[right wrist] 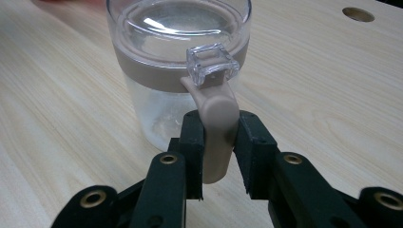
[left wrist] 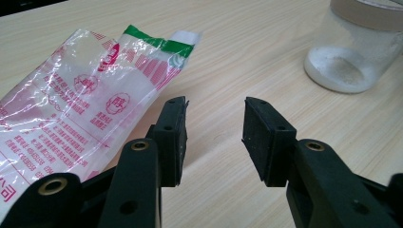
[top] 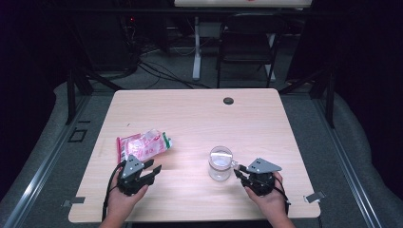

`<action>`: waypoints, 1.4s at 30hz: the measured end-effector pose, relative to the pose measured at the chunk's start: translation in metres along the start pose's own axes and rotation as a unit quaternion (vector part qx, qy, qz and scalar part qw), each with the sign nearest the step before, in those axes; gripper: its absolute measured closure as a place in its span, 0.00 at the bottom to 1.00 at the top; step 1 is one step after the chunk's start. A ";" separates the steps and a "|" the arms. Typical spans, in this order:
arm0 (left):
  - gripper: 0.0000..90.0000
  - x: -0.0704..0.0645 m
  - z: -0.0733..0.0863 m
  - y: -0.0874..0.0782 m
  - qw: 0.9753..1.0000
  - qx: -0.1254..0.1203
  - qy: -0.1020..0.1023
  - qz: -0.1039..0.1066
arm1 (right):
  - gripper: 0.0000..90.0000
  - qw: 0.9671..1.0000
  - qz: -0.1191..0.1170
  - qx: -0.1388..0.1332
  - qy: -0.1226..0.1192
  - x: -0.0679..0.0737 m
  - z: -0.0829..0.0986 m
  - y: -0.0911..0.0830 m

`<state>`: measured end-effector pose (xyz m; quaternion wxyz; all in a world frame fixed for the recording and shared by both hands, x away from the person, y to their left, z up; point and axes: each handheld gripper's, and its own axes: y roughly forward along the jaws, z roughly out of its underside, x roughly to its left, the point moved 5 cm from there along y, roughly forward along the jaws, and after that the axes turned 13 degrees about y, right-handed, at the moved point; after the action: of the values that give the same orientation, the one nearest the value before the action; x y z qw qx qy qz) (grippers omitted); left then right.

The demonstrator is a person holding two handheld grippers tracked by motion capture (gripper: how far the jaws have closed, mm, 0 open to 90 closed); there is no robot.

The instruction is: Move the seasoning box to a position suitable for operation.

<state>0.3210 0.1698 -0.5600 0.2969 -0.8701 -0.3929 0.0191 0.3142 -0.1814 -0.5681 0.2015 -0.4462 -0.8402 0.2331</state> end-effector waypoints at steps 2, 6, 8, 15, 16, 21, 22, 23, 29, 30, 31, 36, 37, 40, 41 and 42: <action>0.67 0.000 0.000 0.000 1.000 -0.001 0.001 0.001 | 0.82 1.000 -0.002 0.000 0.000 0.000 0.000 0.000; 0.66 -0.002 -0.001 0.000 1.000 -0.004 0.000 0.003 | 0.82 1.000 -0.012 0.003 -0.001 0.002 0.001 -0.001; 0.66 -0.003 -0.002 0.000 1.000 -0.006 0.001 0.004 | 0.82 1.000 -0.014 0.002 -0.002 0.003 0.001 -0.001; 0.65 -0.005 -0.002 0.001 1.000 -0.005 0.004 0.006 | 0.82 1.000 -0.026 0.006 -0.009 0.008 0.003 -0.002; 0.65 -0.005 -0.001 0.001 1.000 -0.004 0.006 0.006 | 0.82 0.999 -0.029 0.009 -0.010 0.009 0.003 -0.002; 0.65 -0.006 -0.002 0.002 1.000 -0.005 0.009 0.008 | 0.82 0.998 -0.050 0.013 -0.024 0.018 0.005 -0.003; 0.65 -0.007 -0.002 0.002 1.000 -0.005 0.010 0.009 | 0.82 0.998 -0.056 0.015 -0.029 0.020 0.006 -0.003; 0.65 -0.007 -0.002 0.002 1.000 -0.005 0.009 0.009 | 0.82 0.998 -0.059 0.016 -0.033 0.022 0.006 -0.004; 0.64 -0.008 -0.002 0.002 1.000 -0.005 0.012 0.012 | 0.82 0.994 -0.091 0.025 -0.054 0.030 0.009 -0.006; 0.64 -0.008 -0.002 0.002 1.000 -0.005 0.012 0.012 | 0.82 0.994 -0.093 0.026 -0.057 0.031 0.009 -0.006; 0.64 -0.008 -0.002 0.002 1.000 -0.005 0.012 0.012 | 0.82 0.993 -0.099 0.027 -0.061 0.032 0.009 -0.006; 0.64 -0.009 -0.002 0.002 1.000 -0.004 0.013 0.013 | 0.82 0.993 -0.096 0.020 -0.058 0.029 0.010 -0.006; 0.64 -0.009 -0.002 0.002 1.000 -0.003 0.012 0.014 | 0.82 0.994 -0.093 0.018 -0.055 0.027 0.009 -0.005; 0.64 -0.010 -0.003 0.003 1.000 -0.004 0.012 0.016 | 0.82 0.995 -0.087 0.016 -0.048 0.024 0.008 -0.004; 0.64 -0.011 -0.003 0.004 1.000 -0.005 0.011 0.016 | 0.81 0.996 -0.082 0.013 -0.037 0.020 0.007 -0.002; 0.64 -0.012 -0.003 0.004 1.000 -0.005 0.012 0.017 | 0.81 0.996 -0.077 0.011 -0.033 0.019 0.007 -0.002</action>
<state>0.3166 0.1577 -0.5619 0.2969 -0.8783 -0.3745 0.0118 0.2995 -0.1677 -0.5703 0.1960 -0.3697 -0.8757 0.2409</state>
